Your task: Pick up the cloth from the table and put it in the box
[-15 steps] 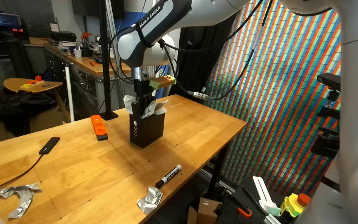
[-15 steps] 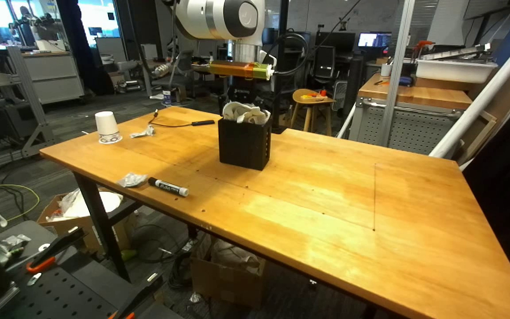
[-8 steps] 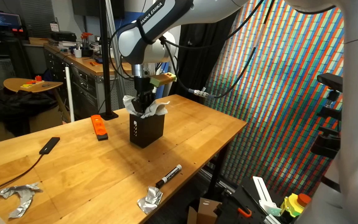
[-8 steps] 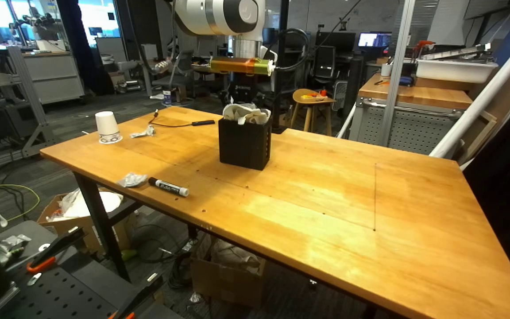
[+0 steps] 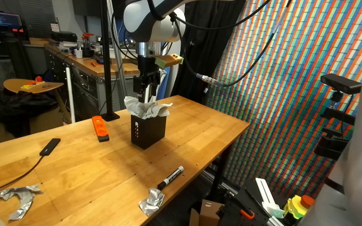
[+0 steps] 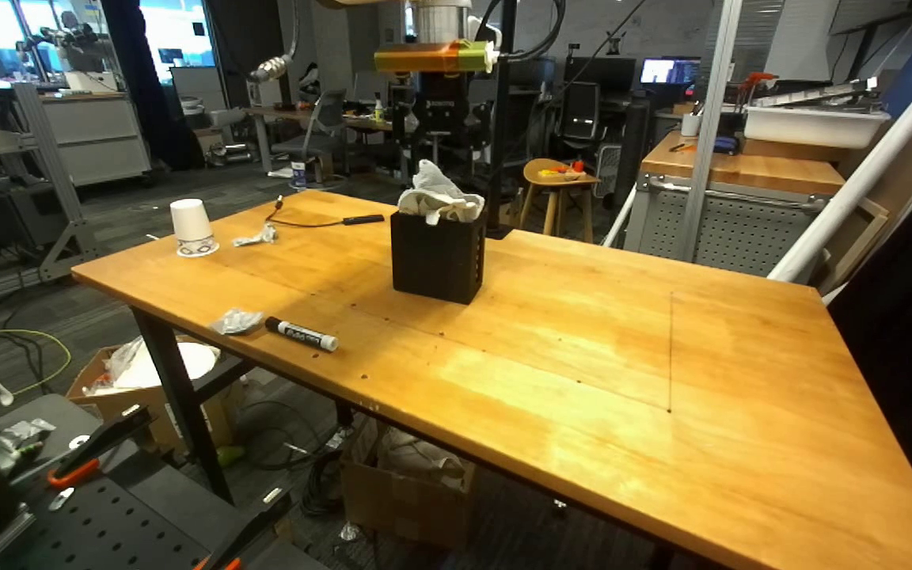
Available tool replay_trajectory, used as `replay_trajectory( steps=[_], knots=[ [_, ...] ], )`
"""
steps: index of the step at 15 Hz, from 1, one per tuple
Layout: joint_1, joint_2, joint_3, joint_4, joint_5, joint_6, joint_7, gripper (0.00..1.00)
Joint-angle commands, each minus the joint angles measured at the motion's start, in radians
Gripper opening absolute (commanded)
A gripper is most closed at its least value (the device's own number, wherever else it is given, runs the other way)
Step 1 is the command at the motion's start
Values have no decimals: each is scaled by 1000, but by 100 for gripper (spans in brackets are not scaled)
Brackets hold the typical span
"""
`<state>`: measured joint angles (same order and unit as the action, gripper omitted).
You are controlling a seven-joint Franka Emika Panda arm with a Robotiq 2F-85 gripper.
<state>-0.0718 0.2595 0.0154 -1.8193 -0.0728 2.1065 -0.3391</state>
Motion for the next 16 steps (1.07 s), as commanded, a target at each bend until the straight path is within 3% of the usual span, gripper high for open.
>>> replay_trajectory(
  steps=[1, 10, 16],
  knots=[
    [12, -54, -9, -36, -18, 6, 21, 68],
    [17, -48, -9, -46, -36, 10, 18, 1],
    [19, -5, -5, -19, -76, 20, 1, 0]
  ],
)
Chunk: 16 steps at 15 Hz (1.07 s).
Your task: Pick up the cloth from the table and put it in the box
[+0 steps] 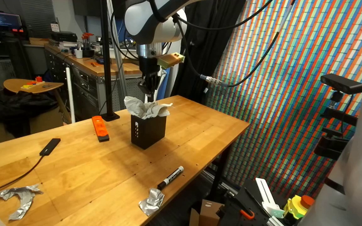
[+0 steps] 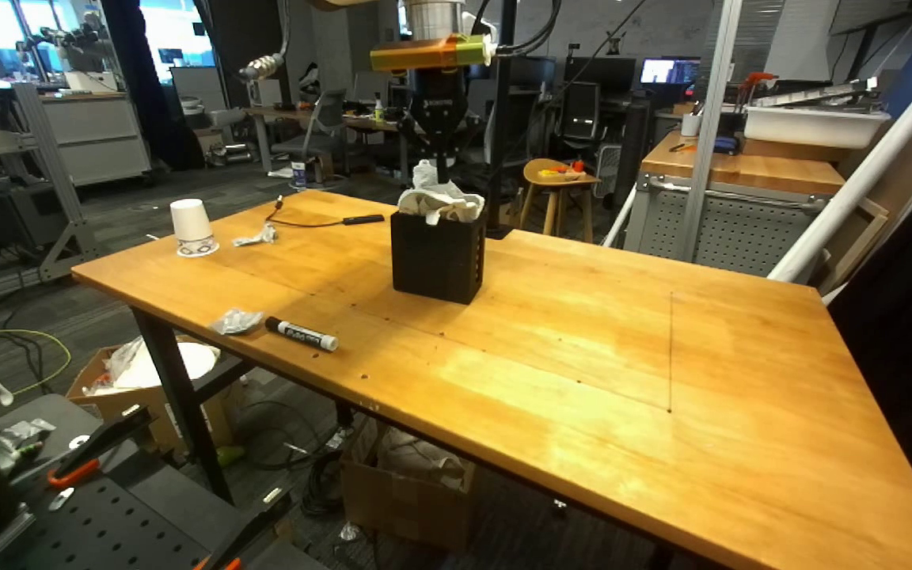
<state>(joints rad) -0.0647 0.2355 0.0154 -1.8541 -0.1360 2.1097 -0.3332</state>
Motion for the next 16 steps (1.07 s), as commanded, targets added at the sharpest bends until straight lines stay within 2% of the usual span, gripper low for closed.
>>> replay_trajectory(
  steps=[1, 12, 16],
  knots=[
    [13, 28, -2, 19, -6, 18, -6, 0],
    [0, 156, 2, -1, 10, 53, -21, 0],
    [1, 193, 23, -21, 36, 46, -30, 0]
  ],
)
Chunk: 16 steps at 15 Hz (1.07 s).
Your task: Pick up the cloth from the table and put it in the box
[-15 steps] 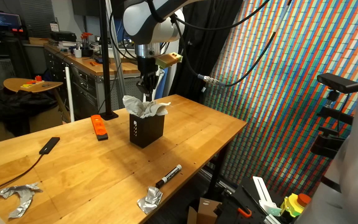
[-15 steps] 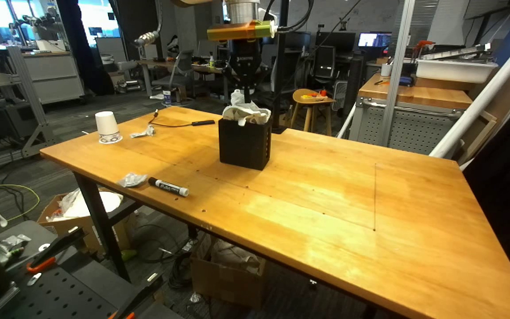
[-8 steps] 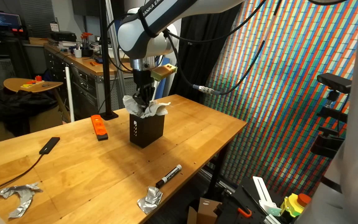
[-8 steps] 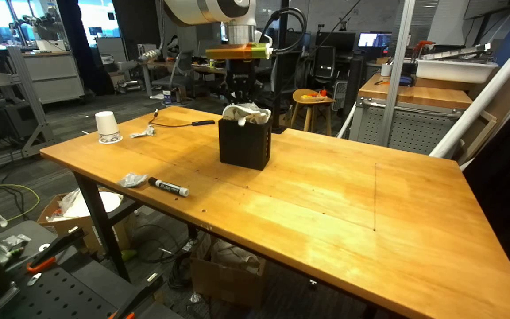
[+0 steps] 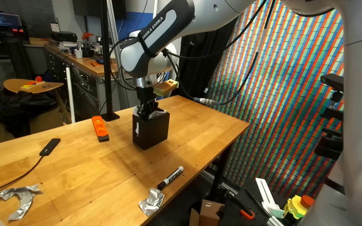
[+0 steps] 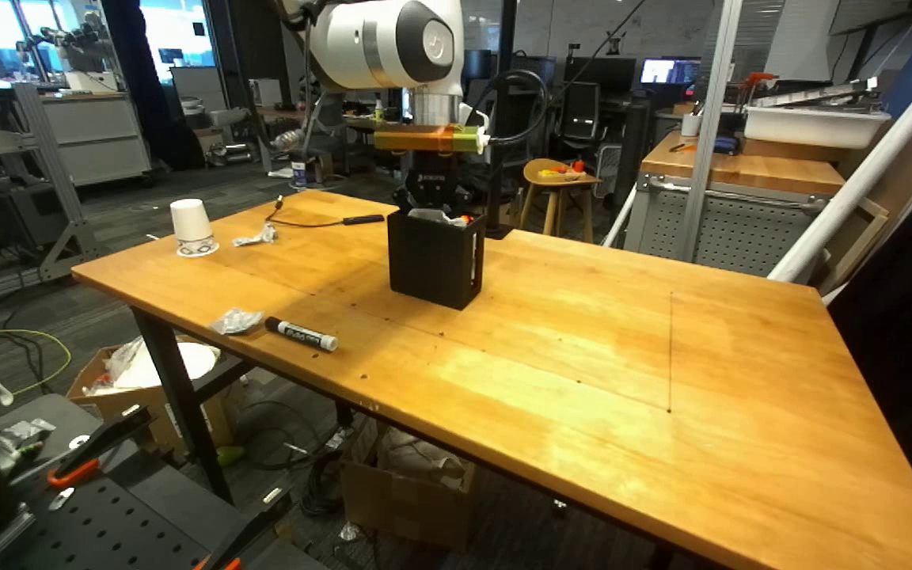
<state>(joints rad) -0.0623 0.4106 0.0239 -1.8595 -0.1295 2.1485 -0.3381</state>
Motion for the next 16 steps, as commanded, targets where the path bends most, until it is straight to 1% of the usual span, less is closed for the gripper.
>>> replay_trajectory(
  steps=[1, 5, 8, 14, 16],
  knots=[
    [-2, 23, 20, -20, 35, 4, -28, 0],
    [-5, 7, 25, -28, 53, -9, -38, 0],
    [-10, -32, 15, -32, 49, -12, -33, 0],
    [0, -191, -15, -29, 7, -22, -8, 0],
    [5, -233, -14, -20, 9, -31, -1, 0]
  ],
)
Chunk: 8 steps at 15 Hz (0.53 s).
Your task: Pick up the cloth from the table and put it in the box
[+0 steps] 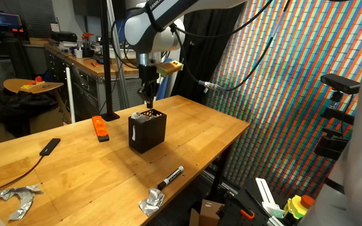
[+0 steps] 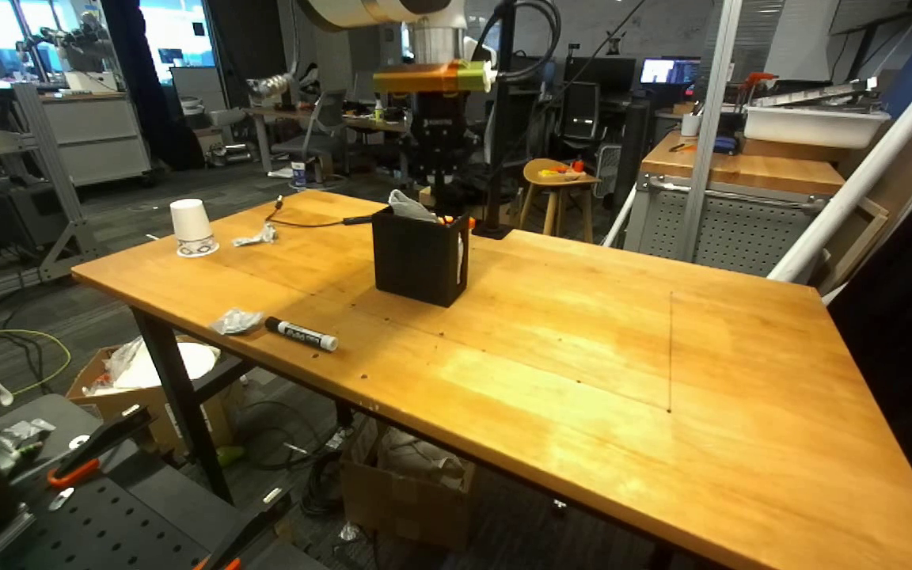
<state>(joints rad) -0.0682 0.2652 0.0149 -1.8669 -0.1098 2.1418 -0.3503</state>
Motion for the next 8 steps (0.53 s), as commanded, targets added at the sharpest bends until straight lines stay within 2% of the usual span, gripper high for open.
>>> replay_trajectory(
  steps=[1, 8],
  knots=[
    [15, -104, -2, -9, -2, -30, 13, 0],
    [72, -118, 39, 6, 49, -66, 42, 0]
  ],
)
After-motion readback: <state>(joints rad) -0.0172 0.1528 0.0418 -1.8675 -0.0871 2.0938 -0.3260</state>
